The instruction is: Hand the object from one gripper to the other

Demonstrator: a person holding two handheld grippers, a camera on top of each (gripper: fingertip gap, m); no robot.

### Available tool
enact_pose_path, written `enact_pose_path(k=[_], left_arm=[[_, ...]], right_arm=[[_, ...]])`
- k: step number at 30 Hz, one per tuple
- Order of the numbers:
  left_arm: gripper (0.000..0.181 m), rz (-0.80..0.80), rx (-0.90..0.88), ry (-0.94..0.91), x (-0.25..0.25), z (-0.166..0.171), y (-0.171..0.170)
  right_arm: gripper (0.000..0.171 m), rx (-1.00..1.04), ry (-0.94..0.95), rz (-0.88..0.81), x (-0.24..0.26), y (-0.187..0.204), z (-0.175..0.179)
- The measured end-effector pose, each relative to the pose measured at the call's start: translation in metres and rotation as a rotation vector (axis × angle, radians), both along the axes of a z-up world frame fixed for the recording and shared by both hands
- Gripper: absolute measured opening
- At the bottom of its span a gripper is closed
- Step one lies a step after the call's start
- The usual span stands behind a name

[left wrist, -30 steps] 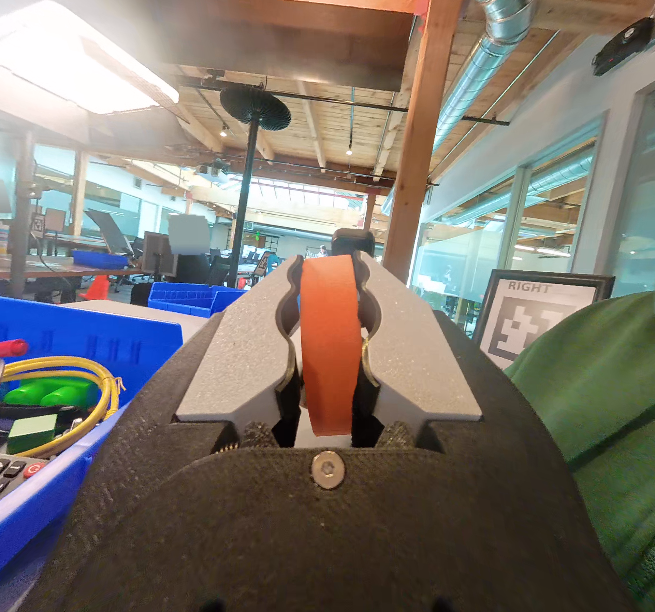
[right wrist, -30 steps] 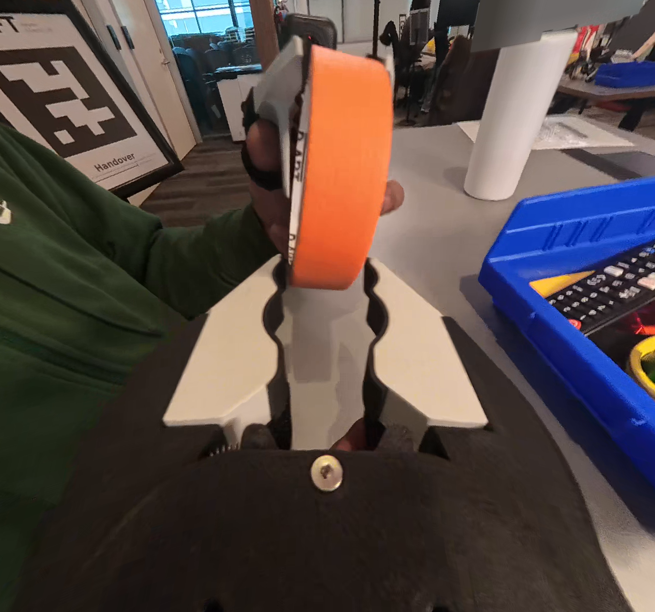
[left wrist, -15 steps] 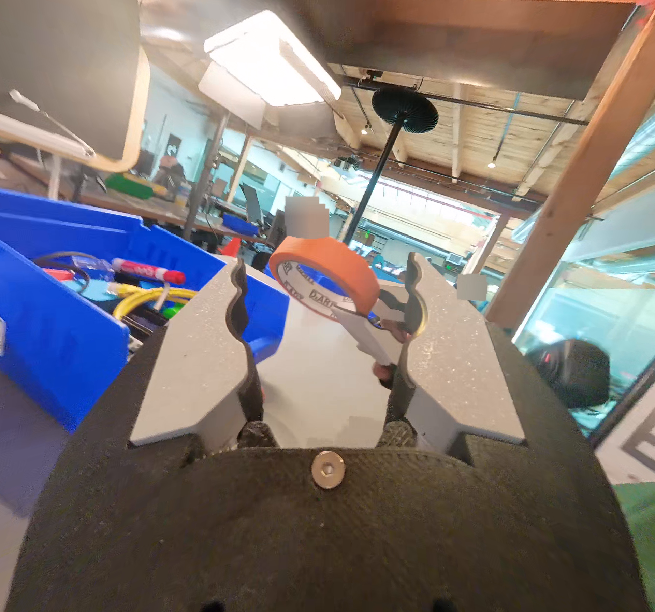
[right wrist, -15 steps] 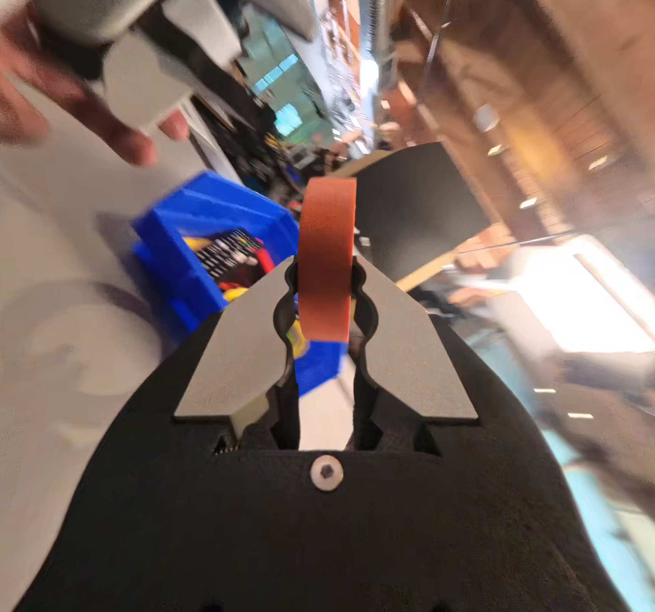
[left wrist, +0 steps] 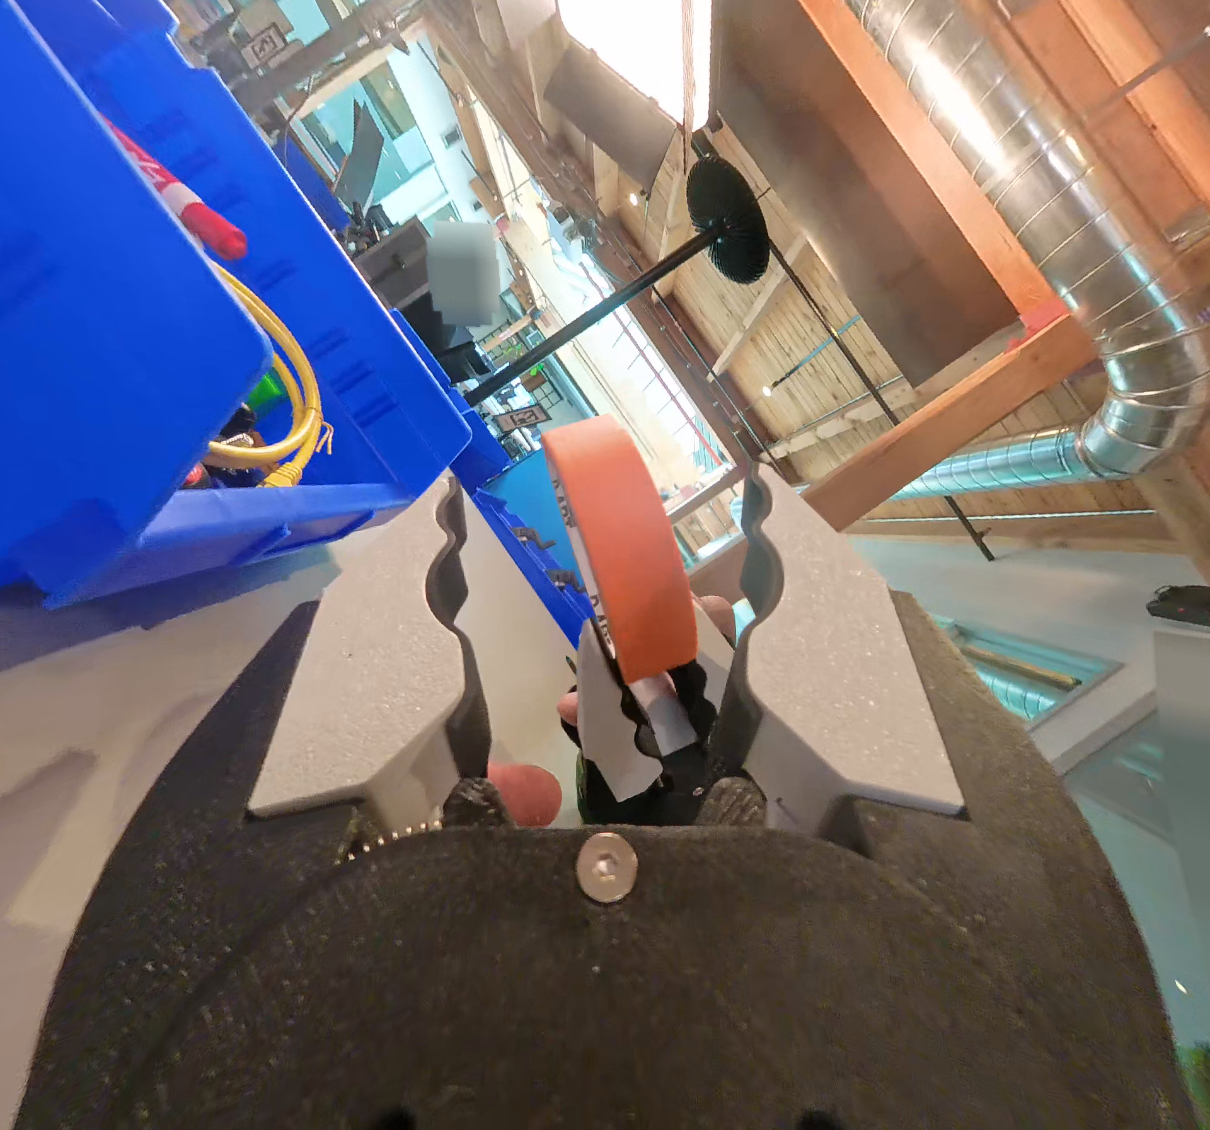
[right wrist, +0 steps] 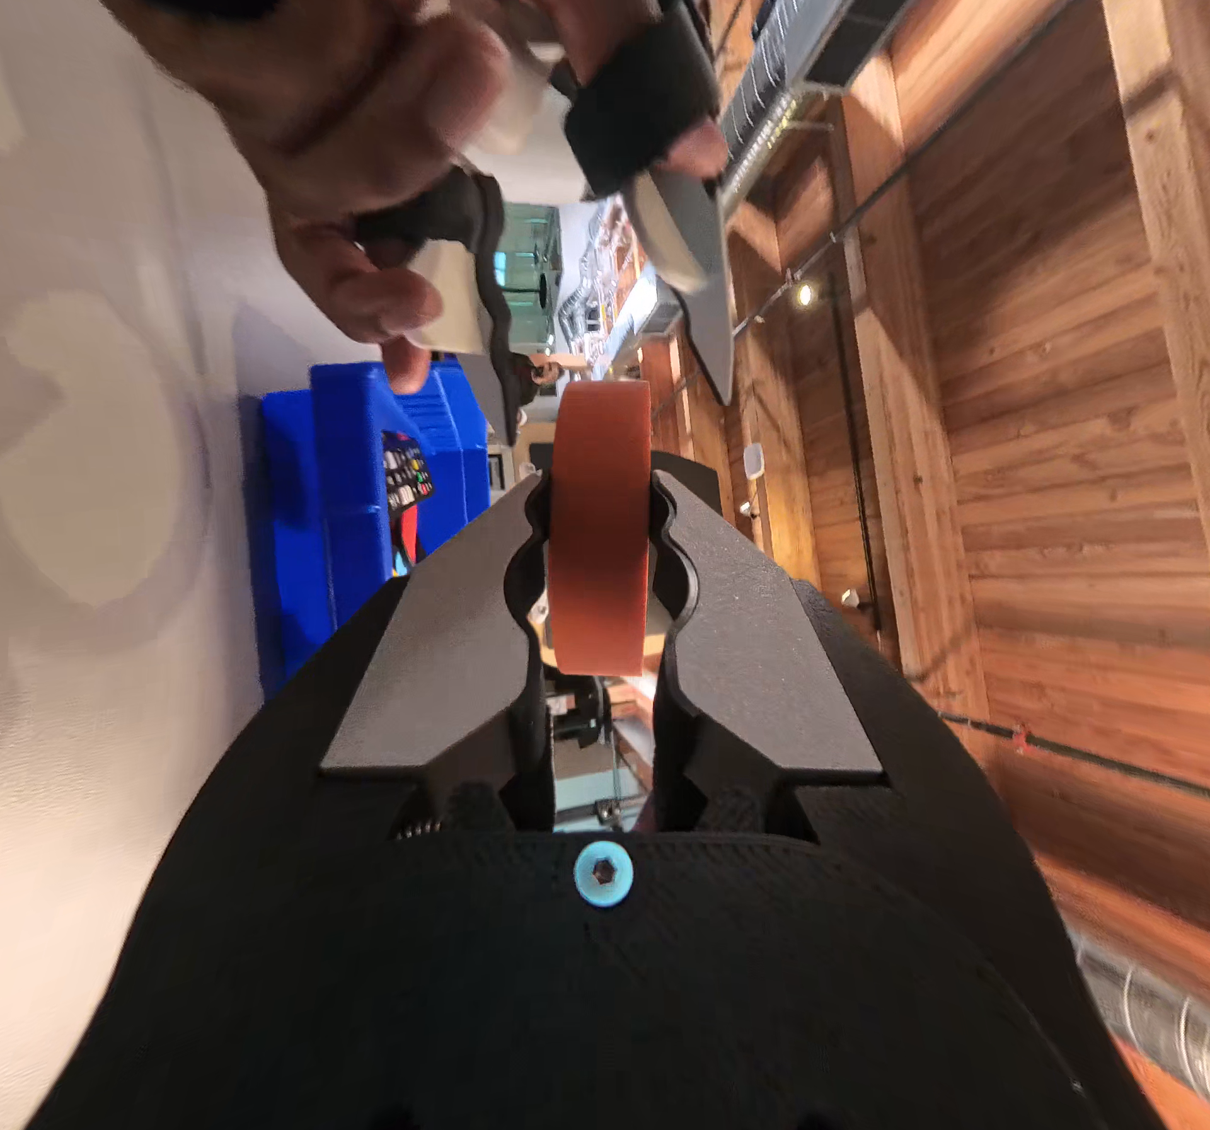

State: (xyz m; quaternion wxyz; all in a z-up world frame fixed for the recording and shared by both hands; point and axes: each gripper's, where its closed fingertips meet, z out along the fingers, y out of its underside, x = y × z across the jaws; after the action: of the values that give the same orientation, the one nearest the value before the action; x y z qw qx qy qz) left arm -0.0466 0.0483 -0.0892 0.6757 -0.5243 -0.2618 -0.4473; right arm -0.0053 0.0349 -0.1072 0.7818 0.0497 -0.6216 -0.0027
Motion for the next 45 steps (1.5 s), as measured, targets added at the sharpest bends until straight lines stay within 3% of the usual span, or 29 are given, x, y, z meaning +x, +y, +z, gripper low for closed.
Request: enact_pose_path(k=[3, 5, 8, 15, 19, 22, 24, 27, 29, 32, 38, 42, 45], left_arm=[[0.077, -0.052, -0.038, 0.008, 0.009, -0.007, 0.005], [0.045, -0.084, -0.076, 0.047, 0.016, -0.015, 0.007], [0.027, -0.083, -0.034, 0.066, 0.016, -0.011, 0.002], [0.027, 0.131, 0.068, 0.243, -0.003, 0.017, -0.018], [0.027, 0.088, 0.245, 0.364, 0.024, 0.046, -0.031], [0.026, 0.076, 0.285, 0.461, 0.04, 0.052, -0.033], [0.027, 0.074, 0.295, 0.514, 0.047, 0.053, -0.033], [0.027, 0.048, 0.327, 0.556, 0.058, 0.056, -0.035], [0.027, 0.028, 0.32, 0.57, 0.063, 0.054, -0.033], [0.032, 0.046, 0.297, 0.566, 0.061, 0.05, -0.029], [0.076, 0.128, 0.251, 0.469, 0.039, 0.05, -0.026], [0.079, 0.207, 0.195, 0.496, 0.029, 0.047, -0.024], [0.075, 0.271, 0.152, 0.711, 0.038, 0.042, -0.02]], right_arm=[[0.029, 0.033, -0.043, 0.047, 0.0, -0.011, -0.011], [0.029, 0.019, -0.07, 0.062, 0.0, -0.013, -0.015], [0.035, -0.078, -0.116, 0.07, -0.001, -0.007, -0.018], [0.073, -0.825, -0.279, 0.395, 0.02, 0.005, 0.026], [0.084, -1.401, -0.573, 0.628, 0.027, 0.011, 0.038], [0.078, -1.599, -0.722, 0.811, 0.04, 0.004, 0.049], [0.068, -1.658, -0.772, 0.831, 0.04, 0.003, 0.047], [0.067, -1.688, -0.859, 0.848, 0.041, -0.006, 0.042], [0.032, -1.669, -0.823, 0.834, 0.039, -0.004, 0.041], [0.029, -1.591, -0.733, 0.788, 0.037, 0.003, 0.043], [0.029, -1.16, -0.34, 0.583, 0.037, 0.019, 0.053], [0.029, -1.013, -0.274, 0.439, 0.027, 0.025, 0.042], [0.029, -1.042, -0.315, 0.458, 0.028, 0.023, 0.039]])
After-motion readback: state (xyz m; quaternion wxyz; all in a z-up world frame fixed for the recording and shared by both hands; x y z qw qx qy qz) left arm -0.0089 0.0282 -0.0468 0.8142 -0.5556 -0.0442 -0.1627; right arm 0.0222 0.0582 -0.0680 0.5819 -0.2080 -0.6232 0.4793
